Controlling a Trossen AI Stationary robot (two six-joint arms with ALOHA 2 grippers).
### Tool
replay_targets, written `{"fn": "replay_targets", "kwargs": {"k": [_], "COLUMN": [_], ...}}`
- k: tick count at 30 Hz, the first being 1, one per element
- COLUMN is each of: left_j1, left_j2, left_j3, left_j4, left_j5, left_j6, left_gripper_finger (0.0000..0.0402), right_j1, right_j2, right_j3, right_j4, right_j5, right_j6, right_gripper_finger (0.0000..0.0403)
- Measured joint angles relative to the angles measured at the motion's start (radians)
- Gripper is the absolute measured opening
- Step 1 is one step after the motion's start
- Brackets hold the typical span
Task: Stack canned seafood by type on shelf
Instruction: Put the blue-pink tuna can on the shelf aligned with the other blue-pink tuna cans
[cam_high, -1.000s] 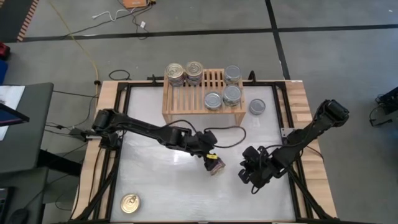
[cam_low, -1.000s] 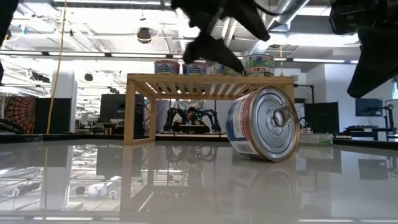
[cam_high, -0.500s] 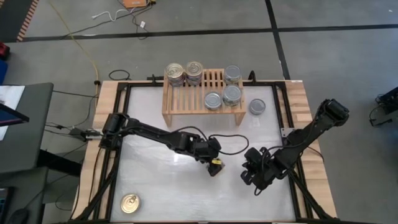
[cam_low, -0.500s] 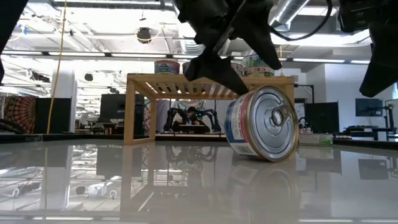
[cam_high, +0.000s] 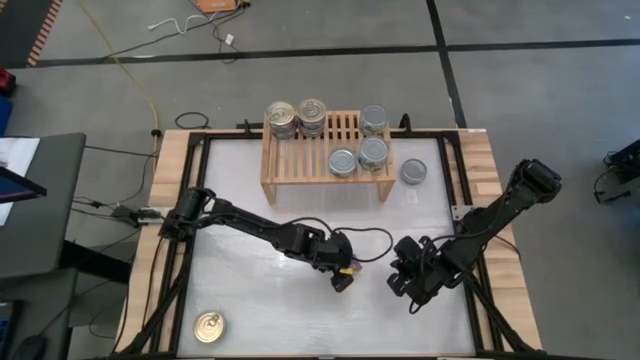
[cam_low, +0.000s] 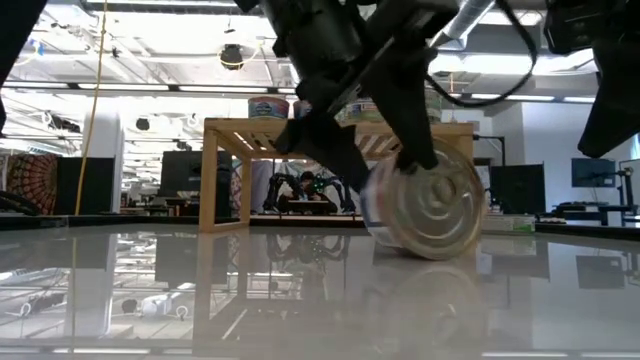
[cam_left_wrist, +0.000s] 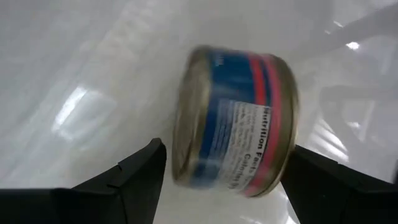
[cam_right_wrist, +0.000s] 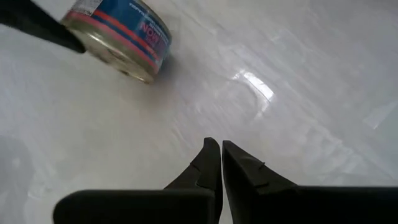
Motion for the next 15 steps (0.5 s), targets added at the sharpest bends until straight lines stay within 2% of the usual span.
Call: {"fn": "replay_targets", "kwargs": {"k": [5,12,15], "left_j1": [0.001,0.001,0.007], "left_j2": [0.016,0.028,0.028], "left_j3": [0.000,0.000,0.000], "left_j4": [-0.056,-0.020,-0.013], "left_j5": [-0.039,-0.006,0.004], "left_j6": [-0.030,-0.006,0.021], "left_gripper_finger": [0.0281,0.0271,0.0250], "right_j1": [0.000,0.000,0.000], "right_j2": [0.000,0.000,0.000], "right_j3": [0.000,0.000,0.000], "right_j4": [-0.011,-0.027,-0.032], "right_j5": [0.001,0.001,0.001], "right_j6": [0.000,-0.004,-0.012], "right_gripper_finger": [0.0045,0.0045,0.0045]}}
